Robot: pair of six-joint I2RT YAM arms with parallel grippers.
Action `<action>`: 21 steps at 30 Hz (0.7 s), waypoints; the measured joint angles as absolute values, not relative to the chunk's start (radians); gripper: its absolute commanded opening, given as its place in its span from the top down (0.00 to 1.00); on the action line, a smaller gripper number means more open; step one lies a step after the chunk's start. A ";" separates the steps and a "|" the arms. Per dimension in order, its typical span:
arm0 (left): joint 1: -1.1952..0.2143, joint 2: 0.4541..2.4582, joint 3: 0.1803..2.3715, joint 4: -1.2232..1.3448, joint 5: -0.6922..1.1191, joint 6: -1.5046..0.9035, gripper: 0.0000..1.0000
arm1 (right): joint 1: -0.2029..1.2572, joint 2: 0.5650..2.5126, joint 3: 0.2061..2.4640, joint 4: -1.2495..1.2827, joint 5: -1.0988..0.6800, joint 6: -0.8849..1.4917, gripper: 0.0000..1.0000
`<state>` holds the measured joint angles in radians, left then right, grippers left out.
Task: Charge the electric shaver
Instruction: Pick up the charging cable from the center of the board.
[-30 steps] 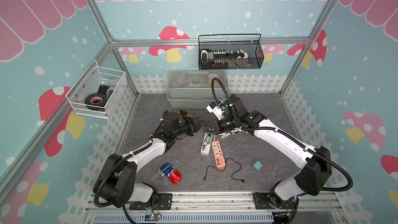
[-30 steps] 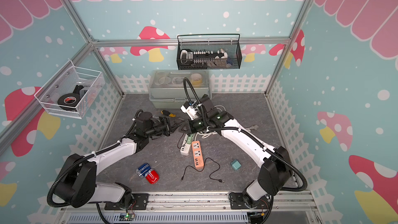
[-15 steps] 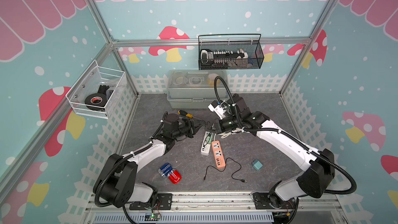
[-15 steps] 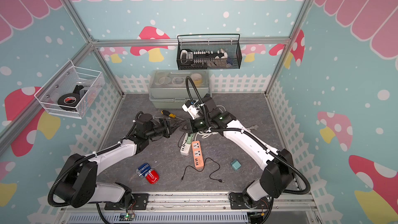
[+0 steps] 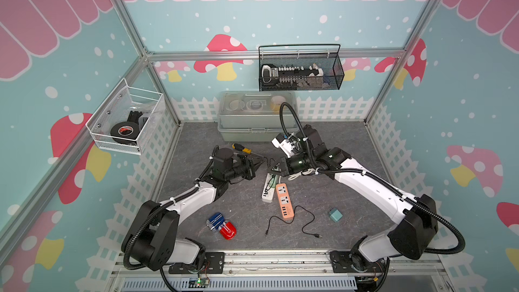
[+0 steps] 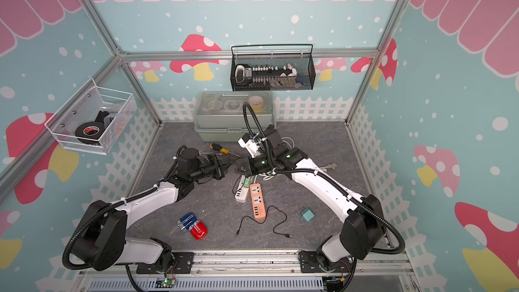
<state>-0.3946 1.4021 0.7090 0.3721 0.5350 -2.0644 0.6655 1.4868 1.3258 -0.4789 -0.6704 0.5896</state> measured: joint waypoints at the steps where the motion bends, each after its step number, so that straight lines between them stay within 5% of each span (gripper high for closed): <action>1: -0.395 1.402 0.709 0.372 0.535 -2.064 1.00 | 0.665 1.486 1.325 -0.478 -0.670 0.591 1.00; 9: -0.389 1.397 0.709 0.371 0.530 -2.061 1.00 | 0.646 1.444 1.283 -0.468 -0.666 0.606 1.00; 17: -0.381 1.360 0.801 0.258 0.434 -1.914 1.00 | 0.580 1.307 1.146 -0.396 -0.657 0.775 0.42; 21: -0.415 1.339 0.919 0.202 0.326 -1.785 1.00 | 0.580 1.259 1.138 -0.260 -0.603 0.931 0.35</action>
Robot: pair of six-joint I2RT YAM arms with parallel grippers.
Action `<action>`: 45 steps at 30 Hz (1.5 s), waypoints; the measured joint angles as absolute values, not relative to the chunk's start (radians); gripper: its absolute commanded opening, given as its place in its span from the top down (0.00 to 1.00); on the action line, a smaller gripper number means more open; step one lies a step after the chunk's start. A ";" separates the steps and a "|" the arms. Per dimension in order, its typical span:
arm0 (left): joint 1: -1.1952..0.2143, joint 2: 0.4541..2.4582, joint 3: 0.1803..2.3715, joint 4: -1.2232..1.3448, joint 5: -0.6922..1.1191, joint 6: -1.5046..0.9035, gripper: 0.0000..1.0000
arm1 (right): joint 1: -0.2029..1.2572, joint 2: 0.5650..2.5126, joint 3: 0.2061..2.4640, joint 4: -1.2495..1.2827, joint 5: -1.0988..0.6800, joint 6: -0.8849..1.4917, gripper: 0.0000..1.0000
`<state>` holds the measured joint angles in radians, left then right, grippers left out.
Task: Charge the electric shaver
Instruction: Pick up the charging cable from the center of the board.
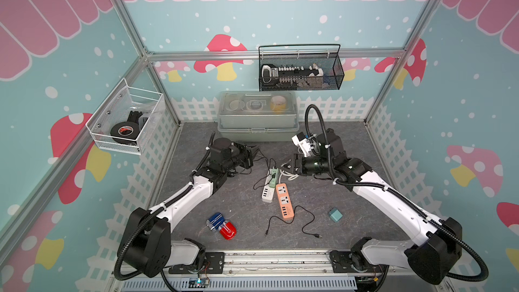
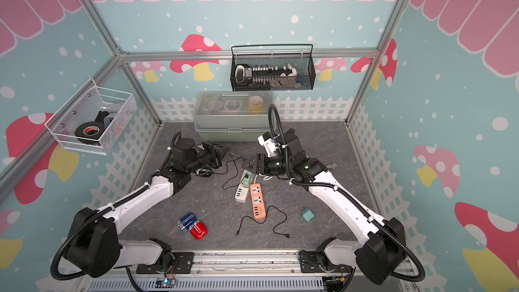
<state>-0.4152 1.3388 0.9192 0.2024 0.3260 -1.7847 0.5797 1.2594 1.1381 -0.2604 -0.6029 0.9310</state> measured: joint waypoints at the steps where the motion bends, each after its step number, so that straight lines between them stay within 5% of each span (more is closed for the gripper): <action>1: -0.432 1.332 0.940 0.203 0.300 -1.758 1.00 | 0.579 1.256 1.139 -0.199 -0.583 0.987 0.35; 9: -0.507 1.314 0.981 0.236 0.195 -1.621 1.00 | 0.576 1.428 1.140 0.226 -0.475 1.408 0.55; 17: -0.513 1.314 0.980 0.237 0.146 -1.562 1.00 | 0.612 1.478 1.103 0.401 -0.442 1.653 0.61; 28: -0.520 1.314 0.960 0.246 0.134 -1.551 1.00 | 0.624 1.475 1.069 0.497 -0.436 1.763 0.71; 36: -0.521 1.314 0.954 0.265 0.132 -1.547 1.00 | 0.641 1.499 1.069 0.498 -0.437 1.790 0.70; 45: -0.521 1.314 0.940 0.279 0.131 -1.547 1.00 | 0.653 1.520 1.069 0.522 -0.437 1.819 0.83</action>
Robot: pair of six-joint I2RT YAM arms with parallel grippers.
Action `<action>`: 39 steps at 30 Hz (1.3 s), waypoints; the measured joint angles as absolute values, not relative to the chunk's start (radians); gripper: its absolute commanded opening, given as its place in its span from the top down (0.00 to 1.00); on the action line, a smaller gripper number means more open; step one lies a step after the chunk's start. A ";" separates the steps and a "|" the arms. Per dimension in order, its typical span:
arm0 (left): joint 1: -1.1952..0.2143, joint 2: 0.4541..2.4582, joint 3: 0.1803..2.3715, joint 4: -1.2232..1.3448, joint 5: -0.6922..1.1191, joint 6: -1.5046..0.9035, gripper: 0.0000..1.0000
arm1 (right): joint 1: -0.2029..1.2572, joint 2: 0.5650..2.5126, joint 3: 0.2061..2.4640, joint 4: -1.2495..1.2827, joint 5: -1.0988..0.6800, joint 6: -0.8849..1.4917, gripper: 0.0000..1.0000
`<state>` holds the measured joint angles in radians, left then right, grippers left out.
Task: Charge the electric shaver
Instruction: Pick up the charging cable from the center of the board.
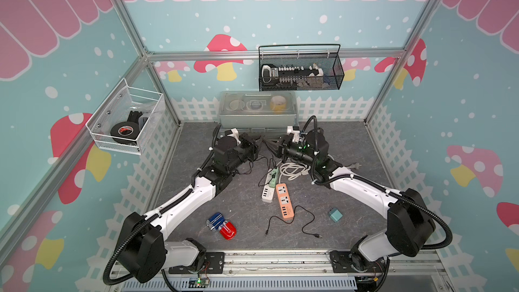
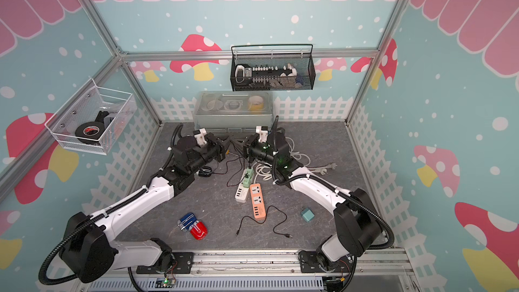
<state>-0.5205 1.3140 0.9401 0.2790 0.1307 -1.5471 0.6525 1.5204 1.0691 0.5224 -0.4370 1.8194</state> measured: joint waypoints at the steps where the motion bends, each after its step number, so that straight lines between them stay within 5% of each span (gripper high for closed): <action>1: -0.521 1.314 0.939 0.278 0.128 -1.547 1.00 | 0.655 1.524 1.069 0.524 -0.434 1.823 0.84; 11: -0.520 1.314 0.935 0.289 0.120 -1.547 1.00 | 0.656 1.527 1.069 0.523 -0.425 1.837 1.00; 23: -0.482 1.299 0.922 0.221 0.246 -1.536 0.90 | 0.626 1.527 1.093 0.411 -0.543 1.807 1.00; 31: -0.445 1.300 0.922 0.212 0.371 -1.534 1.00 | 0.599 1.533 1.116 0.361 -0.629 1.791 1.00; 39: -0.439 1.308 0.923 0.212 0.408 -1.533 1.00 | 0.584 1.534 1.116 0.348 -0.665 1.788 0.98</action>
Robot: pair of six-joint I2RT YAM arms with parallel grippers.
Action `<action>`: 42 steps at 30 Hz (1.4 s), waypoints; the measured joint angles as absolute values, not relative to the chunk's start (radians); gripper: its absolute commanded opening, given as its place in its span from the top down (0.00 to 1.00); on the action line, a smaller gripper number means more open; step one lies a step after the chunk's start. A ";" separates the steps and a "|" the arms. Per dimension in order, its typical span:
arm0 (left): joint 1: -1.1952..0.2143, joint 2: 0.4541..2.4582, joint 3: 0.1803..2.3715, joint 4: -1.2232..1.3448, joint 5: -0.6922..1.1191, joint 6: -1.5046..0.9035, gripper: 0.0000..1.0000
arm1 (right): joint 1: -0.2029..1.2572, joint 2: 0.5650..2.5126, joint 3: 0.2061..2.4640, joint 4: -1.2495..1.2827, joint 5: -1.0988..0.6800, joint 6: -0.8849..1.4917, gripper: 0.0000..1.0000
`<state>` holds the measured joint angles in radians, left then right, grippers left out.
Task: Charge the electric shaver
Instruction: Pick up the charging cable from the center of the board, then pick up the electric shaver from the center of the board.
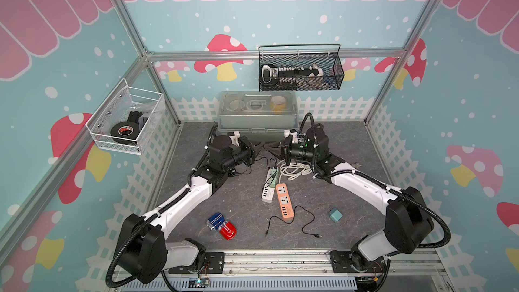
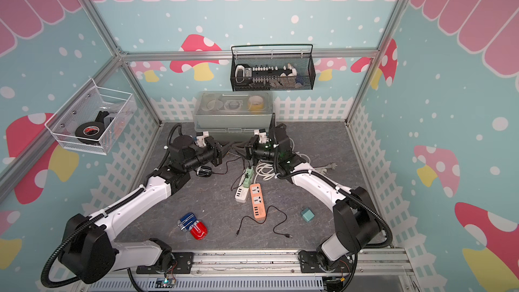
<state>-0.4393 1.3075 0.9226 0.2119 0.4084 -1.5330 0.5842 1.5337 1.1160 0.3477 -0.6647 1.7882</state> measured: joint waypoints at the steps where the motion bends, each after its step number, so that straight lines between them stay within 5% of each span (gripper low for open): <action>1: -0.439 1.308 0.923 0.212 0.408 -1.533 1.00 | 0.584 1.534 1.116 0.348 -0.666 1.788 0.95; 10: -0.448 1.308 0.923 0.207 0.391 -1.533 1.00 | 0.592 1.546 1.127 0.342 -0.653 1.791 0.87; 14: -0.449 1.308 0.923 0.204 0.382 -1.533 1.00 | 0.596 1.546 1.127 0.339 -0.642 1.787 1.00; 24: -0.451 1.308 0.923 0.184 0.371 -1.533 1.00 | 0.597 1.546 1.127 0.319 -0.629 1.779 1.00; 27: -0.445 1.299 0.923 0.141 0.371 -1.518 0.64 | 0.595 1.546 1.127 0.308 -0.640 1.754 1.00; 28: -0.435 1.288 0.926 0.097 0.374 -1.508 0.60 | 0.591 1.546 1.127 0.305 -0.649 1.740 1.00; 36: -0.278 1.195 1.111 -0.537 0.313 -1.323 0.53 | 0.548 1.544 1.127 0.223 -0.792 1.526 1.00; 42: -0.277 1.016 0.984 -0.834 0.265 -1.325 0.51 | 0.550 1.543 1.140 0.061 -0.870 1.334 1.00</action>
<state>-0.2771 1.0164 0.9844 -0.8345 0.2646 -1.3254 0.5499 1.5433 1.1404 0.0608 -0.8703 1.3338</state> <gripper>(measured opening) 0.480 0.055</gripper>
